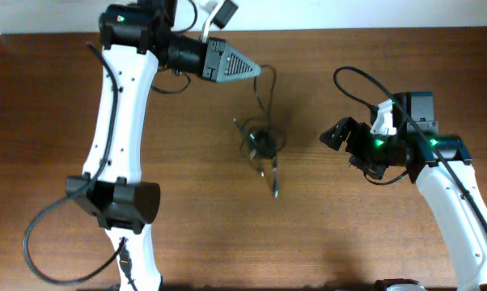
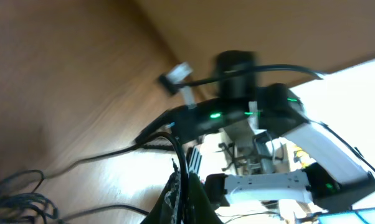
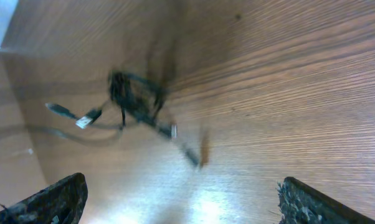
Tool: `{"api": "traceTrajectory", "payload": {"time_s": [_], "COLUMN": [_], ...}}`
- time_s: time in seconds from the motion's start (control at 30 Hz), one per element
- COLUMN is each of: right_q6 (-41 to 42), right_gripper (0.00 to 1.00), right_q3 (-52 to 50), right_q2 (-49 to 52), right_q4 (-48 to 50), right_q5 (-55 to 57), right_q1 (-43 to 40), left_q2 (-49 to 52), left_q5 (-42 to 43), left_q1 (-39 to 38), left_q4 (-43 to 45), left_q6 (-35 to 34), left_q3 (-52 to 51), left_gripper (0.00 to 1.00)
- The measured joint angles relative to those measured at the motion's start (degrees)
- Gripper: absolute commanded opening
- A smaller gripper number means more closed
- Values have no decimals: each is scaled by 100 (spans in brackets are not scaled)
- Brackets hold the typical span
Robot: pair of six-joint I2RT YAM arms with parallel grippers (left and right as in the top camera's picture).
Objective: Untangle cables
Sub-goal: 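Lift the grasped cable with the left gripper, pulling it up and away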
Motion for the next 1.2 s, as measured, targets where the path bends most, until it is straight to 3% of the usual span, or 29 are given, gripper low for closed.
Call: {"api": "traceTrajectory", "payload": {"time_s": [0.2, 0.47, 0.63, 0.7, 0.73, 0.83, 0.9, 0.97, 1.07, 1.2], "right_q6": [-24, 203, 234, 229, 227, 232, 229, 232, 229, 203], "right_gripper": [99, 99, 99, 99, 99, 99, 99, 98, 99, 99], "right_q3": [0, 2, 2, 2, 2, 2, 2, 2, 2, 2], "right_q2": [31, 31, 33, 33, 33, 35, 35, 35, 37, 26], "right_q4": [415, 1333, 1353, 1440, 1478, 1493, 1493, 1497, 1502, 1506], "right_q5": [-367, -494, -503, -520, -538, -538, -581, -590, -601, -887], "right_q1": [227, 369, 621, 761, 833, 855, 855, 855, 855, 673], "left_q2": [-31, -28, -28, -28, -28, -26, -26, -26, -26, -26], "left_q5": [116, 796, 1150, 409, -627, -1443, -1484, -1705, -3095, -4804], "left_q1": [-282, -315, -315, -328, -363, -522, -616, -619, -625, -623], "left_q4": [-11, 308, 1620, 1414, 949, 935, 1139, 761, -271, -752], "left_q6": [-625, -1493, -2361, -2774, -3077, -3322, -3362, -3265, -3095, -2903], "left_q3": [2120, 3008, 3038, 3082, 3082, 3077, 3077, 3077, 3082, 3082], "left_gripper": [0, 0, 0, 0, 0, 0, 0, 0, 0, 0]}}
